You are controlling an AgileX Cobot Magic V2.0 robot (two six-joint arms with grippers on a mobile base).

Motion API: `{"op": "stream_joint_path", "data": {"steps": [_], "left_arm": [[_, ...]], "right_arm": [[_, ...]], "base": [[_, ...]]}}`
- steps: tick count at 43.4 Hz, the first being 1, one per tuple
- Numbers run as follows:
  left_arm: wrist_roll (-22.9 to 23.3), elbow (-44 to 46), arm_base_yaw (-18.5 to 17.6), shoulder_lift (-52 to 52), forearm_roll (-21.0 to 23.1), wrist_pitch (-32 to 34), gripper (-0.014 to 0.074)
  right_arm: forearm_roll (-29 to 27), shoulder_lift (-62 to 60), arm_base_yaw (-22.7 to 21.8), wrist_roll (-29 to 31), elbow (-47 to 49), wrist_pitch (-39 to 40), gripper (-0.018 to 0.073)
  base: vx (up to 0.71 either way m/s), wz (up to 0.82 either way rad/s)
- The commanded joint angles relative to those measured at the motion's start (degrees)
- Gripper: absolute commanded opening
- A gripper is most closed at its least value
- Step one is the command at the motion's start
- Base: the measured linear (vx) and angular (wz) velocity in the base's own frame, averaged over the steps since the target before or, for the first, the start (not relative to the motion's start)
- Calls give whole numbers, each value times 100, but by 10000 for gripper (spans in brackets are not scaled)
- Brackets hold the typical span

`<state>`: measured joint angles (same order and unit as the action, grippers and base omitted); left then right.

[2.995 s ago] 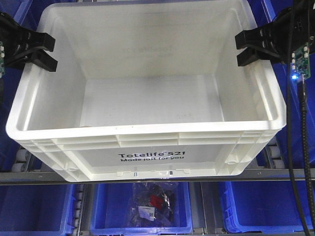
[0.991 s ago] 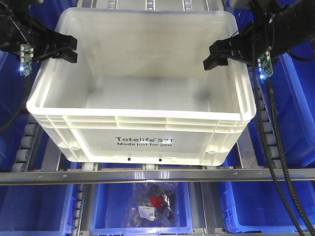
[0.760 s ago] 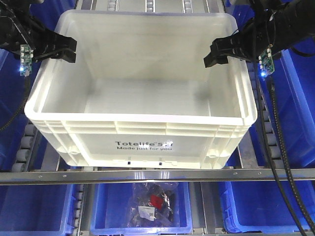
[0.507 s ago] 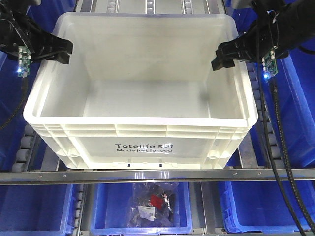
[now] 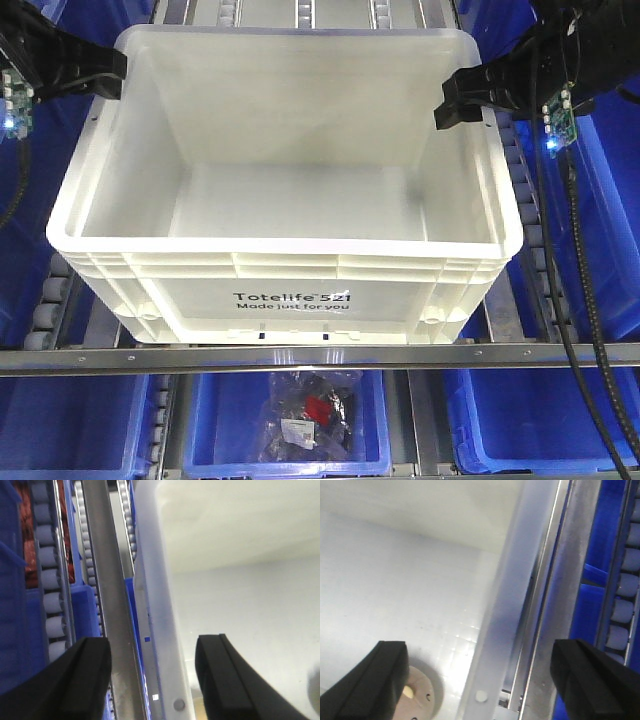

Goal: Place moving items into box and shelve
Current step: 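Lower the crate onto the roller shelf with both grippers, then open both grippers and lift them off the crate rims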

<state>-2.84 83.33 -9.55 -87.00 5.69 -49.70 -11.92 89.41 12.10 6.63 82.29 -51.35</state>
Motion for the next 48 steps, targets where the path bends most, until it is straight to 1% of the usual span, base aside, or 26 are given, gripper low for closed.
{"op": "stream_joint_path", "data": {"steps": [1, 11, 12, 15, 22, 31, 41, 42, 48], "left_arm": [[70, 219, -26, 352, 40, 259, 489], [75, 198, -26, 536, 130, -10, 489], [70, -471, -26, 1018, 204, 393, 488], [70, -834, -26, 1195, 228, 560, 488], [64, -1661, -26, 1702, 235, 1012, 488], [-170, -2644, -26, 2558, 235, 1569, 488], [-371, -3564, -26, 3638, 235, 1814, 488], [-379, -4397, -26, 5081, 451, 1910, 488], [-384, -4755, -26, 6000, 487, 1937, 488]], "right_arm": [[-129, -369, -2, -4, 196, 338, 596], [-136, -656, -2, -17, 176, 443, 549], [-284, -1151, 5, 7, -664, 974, 515], [-284, -1323, 5, 7, -1008, 1215, 512], [-296, -1813, 5, 7, -1757, 1721, 512], [-296, -2634, 5, 81, -2483, 2157, 512], [-396, -3751, 5, 450, -3199, 2438, 512], [-681, -5068, 5, 964, -3937, 2462, 512], [-776, -5971, 5, 1088, -4328, 2423, 512]], "base": [[0, 0], [0, 0], [0, 0], [0, 0], [0, 0], [0, 0], [0, 0], [0, 0], [0, 0]]}}
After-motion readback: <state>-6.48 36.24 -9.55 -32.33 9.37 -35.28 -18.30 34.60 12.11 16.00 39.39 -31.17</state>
